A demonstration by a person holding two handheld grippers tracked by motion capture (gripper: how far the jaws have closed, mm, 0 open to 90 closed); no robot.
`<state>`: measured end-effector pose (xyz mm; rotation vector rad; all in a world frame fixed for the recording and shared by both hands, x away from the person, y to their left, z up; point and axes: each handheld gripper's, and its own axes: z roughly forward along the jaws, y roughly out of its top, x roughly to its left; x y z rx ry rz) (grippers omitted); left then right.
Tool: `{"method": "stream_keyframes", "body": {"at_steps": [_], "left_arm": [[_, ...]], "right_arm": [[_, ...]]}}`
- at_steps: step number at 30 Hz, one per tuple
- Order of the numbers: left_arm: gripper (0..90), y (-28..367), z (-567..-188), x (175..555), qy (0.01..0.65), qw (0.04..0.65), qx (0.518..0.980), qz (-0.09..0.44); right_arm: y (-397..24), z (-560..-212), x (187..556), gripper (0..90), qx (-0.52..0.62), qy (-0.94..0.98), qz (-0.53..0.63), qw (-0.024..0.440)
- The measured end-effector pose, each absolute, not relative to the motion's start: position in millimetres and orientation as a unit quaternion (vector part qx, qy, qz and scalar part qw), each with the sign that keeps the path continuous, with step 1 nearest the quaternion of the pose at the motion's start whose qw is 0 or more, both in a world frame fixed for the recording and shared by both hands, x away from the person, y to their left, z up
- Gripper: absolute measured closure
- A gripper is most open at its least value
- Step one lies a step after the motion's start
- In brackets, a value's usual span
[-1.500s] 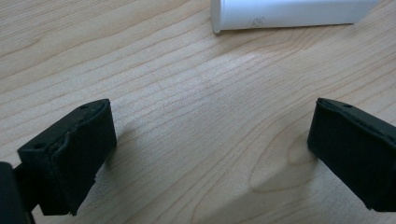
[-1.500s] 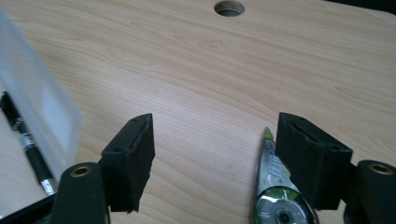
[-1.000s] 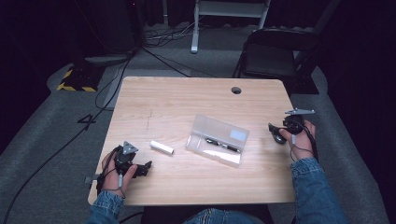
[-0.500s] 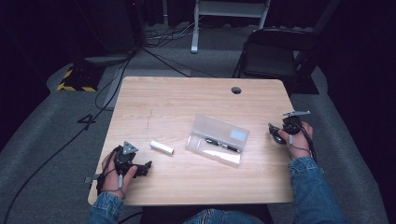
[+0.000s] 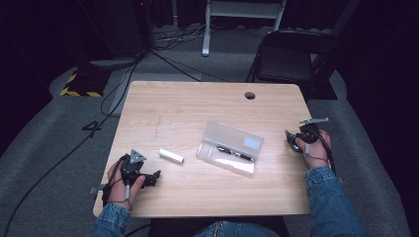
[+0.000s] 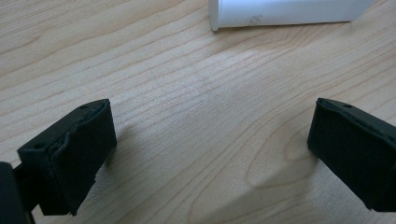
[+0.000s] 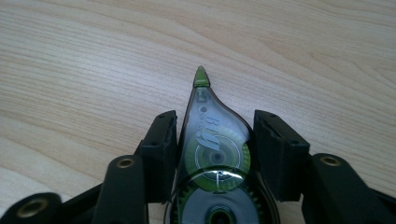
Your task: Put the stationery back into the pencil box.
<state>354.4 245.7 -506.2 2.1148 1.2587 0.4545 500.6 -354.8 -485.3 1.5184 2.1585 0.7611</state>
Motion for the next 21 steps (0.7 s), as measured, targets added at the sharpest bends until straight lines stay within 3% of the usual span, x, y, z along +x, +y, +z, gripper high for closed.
{"method": "stream_keyframes", "body": {"at_steps": [21], "left_arm": [[1.5,245.6,-506.1,354.4,0.478,0.314,0.802,0.172]], "right_arm": [[-357.8,-475.4,498.2,53.6,0.536,0.775,0.278,0.188]]}}
